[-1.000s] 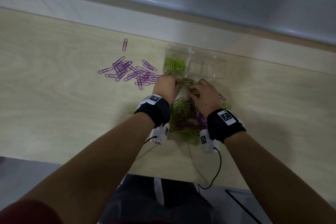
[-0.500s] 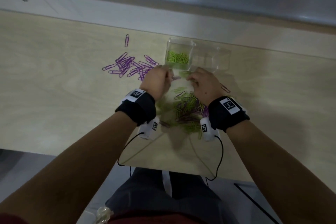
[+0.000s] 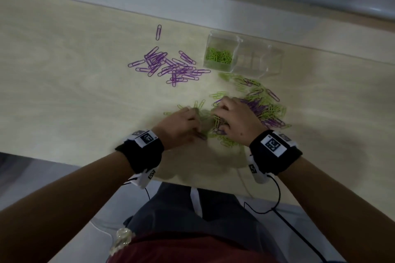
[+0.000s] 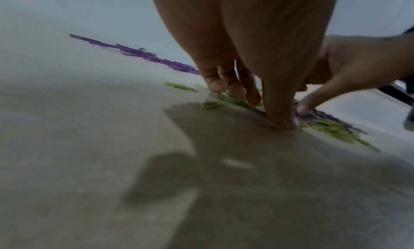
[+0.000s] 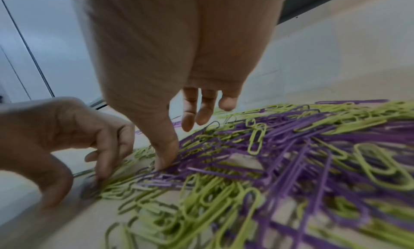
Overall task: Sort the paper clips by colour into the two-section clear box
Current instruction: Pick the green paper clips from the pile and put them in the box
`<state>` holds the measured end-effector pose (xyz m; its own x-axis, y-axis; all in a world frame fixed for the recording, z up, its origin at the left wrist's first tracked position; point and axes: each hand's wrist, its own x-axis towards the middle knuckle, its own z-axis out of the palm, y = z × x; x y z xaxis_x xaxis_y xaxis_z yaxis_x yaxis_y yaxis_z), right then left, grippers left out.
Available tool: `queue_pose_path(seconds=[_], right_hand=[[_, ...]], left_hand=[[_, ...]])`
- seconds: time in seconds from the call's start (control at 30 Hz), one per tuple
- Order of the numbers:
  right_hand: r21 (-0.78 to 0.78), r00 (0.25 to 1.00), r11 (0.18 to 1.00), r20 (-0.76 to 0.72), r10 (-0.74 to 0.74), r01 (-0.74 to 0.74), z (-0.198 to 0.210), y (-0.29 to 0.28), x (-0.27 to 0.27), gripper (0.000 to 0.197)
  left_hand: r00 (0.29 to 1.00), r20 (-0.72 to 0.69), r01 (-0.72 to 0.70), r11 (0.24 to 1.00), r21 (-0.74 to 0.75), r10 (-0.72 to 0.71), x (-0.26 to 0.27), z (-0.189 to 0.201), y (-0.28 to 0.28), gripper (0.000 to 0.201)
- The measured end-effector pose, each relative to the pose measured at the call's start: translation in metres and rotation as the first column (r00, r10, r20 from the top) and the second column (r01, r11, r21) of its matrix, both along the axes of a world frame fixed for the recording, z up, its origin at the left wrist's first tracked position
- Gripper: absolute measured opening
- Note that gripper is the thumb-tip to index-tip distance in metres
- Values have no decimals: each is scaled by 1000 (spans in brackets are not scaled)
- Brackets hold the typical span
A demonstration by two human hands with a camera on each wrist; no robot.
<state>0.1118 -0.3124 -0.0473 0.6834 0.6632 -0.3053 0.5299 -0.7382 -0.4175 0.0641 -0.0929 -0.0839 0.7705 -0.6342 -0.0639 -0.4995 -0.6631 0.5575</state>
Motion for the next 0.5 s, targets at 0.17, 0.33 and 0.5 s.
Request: queue_pose_path(seconds=[0.17, 0.33, 0.5], right_hand=[[0, 998, 999, -31, -50, 50, -1, -4, 10, 18], [149, 978, 972, -131, -161, 180, -1, -15, 11, 6], [200, 914, 901, -219, -341, 384, 8, -26, 16, 12]], left_hand=[[993, -111, -46, 993, -112, 33, 4, 12, 0, 21], [844, -327, -510, 825, -243, 425, 30, 34, 16, 18], [793, -9, -609, 792, -36, 609, 72, 36, 32, 17]])
